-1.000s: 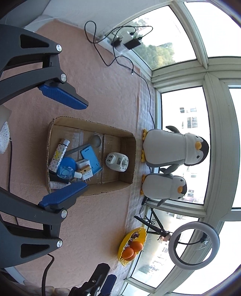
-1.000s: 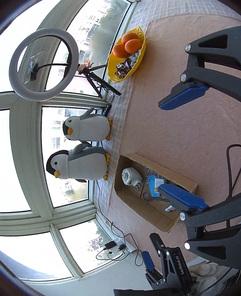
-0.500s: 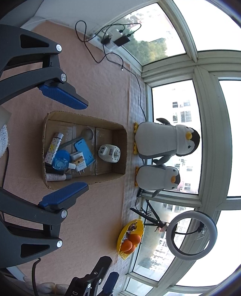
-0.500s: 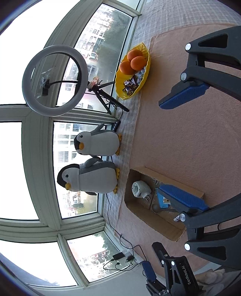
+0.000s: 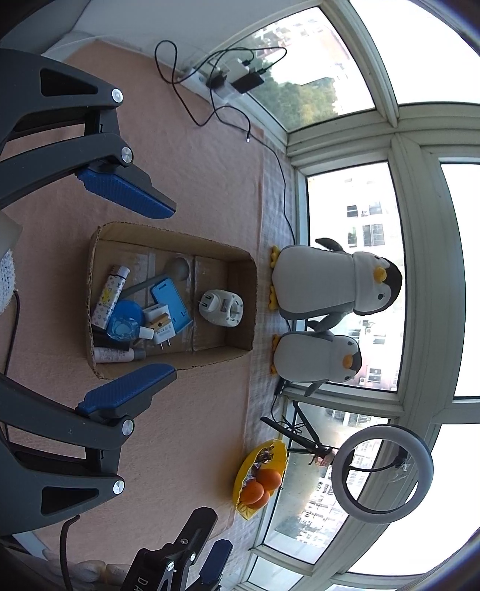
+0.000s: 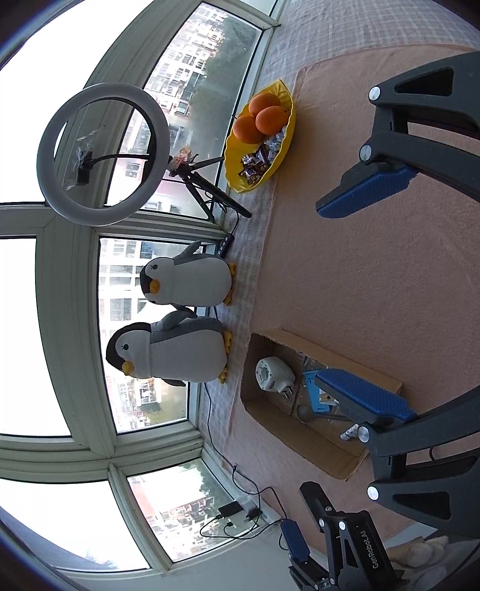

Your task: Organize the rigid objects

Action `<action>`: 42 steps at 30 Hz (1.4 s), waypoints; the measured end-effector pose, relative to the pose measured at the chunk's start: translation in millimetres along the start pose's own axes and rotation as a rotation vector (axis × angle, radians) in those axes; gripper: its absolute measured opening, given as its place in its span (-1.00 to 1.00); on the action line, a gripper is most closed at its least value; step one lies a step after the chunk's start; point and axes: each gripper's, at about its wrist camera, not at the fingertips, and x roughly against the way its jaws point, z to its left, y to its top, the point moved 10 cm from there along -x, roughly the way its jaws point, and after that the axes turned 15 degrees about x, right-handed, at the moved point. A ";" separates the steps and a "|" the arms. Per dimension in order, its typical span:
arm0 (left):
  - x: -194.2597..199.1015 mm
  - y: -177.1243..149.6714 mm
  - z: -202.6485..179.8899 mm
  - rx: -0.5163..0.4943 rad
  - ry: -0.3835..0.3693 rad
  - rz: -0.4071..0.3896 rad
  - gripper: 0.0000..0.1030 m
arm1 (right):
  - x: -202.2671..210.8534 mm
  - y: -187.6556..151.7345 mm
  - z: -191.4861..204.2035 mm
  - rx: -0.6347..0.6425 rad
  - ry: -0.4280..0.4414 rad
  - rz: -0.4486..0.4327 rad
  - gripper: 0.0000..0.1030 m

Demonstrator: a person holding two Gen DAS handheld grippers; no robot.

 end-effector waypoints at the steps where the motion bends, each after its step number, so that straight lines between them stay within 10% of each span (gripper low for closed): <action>1: 0.0 -0.1 0.0 0.000 0.000 0.000 0.58 | -0.4 0.1 0.2 0.000 0.001 0.001 0.56; 42: -2.4 -1.5 -1.8 -0.004 0.001 0.003 0.58 | -9.6 -9.1 2.9 0.016 0.010 0.032 0.56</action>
